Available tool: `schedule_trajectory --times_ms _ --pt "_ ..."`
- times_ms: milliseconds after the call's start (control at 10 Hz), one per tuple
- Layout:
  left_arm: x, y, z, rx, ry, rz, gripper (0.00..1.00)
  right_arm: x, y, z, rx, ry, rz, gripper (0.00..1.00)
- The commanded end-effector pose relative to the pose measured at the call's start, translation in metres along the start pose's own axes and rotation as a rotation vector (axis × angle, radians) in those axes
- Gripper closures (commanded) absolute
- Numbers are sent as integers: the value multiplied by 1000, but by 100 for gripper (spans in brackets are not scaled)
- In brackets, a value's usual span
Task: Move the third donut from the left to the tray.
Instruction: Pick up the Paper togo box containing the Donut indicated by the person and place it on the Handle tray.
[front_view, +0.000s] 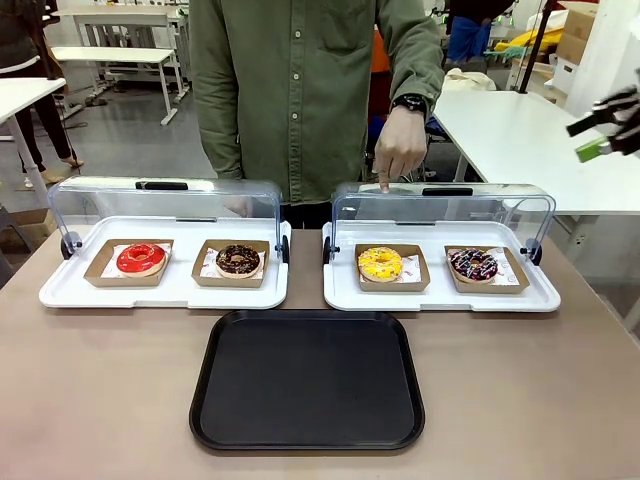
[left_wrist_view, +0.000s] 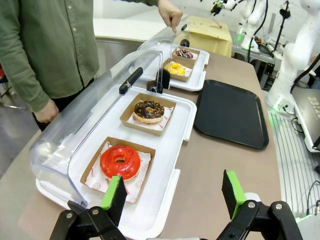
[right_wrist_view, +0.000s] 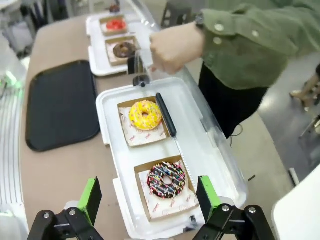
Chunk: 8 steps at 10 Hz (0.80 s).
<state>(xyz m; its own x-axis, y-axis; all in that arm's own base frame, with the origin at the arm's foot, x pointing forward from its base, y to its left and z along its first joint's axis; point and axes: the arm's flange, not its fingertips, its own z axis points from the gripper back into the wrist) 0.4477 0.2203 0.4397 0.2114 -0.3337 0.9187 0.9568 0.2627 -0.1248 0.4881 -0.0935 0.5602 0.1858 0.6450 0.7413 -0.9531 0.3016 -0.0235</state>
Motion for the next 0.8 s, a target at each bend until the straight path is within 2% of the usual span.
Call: schedule_trajectory --times_ms 0,200,400,500,700 --pt "2 -1 0 -3 5 0 0 26 6 -34 -16 117 -9 0" --pt "2 -1 0 -3 5 0 0 49 21 -67 -62 171 -26 0" --pt "2 -1 0 -3 5 0 0 52 35 -79 -71 162 -70 0" --pt "2 -1 0 -3 5 0 0 56 14 -73 -37 140 -1 0" --pt "2 -1 0 -3 5 0 0 56 14 -73 -37 140 -1 0"
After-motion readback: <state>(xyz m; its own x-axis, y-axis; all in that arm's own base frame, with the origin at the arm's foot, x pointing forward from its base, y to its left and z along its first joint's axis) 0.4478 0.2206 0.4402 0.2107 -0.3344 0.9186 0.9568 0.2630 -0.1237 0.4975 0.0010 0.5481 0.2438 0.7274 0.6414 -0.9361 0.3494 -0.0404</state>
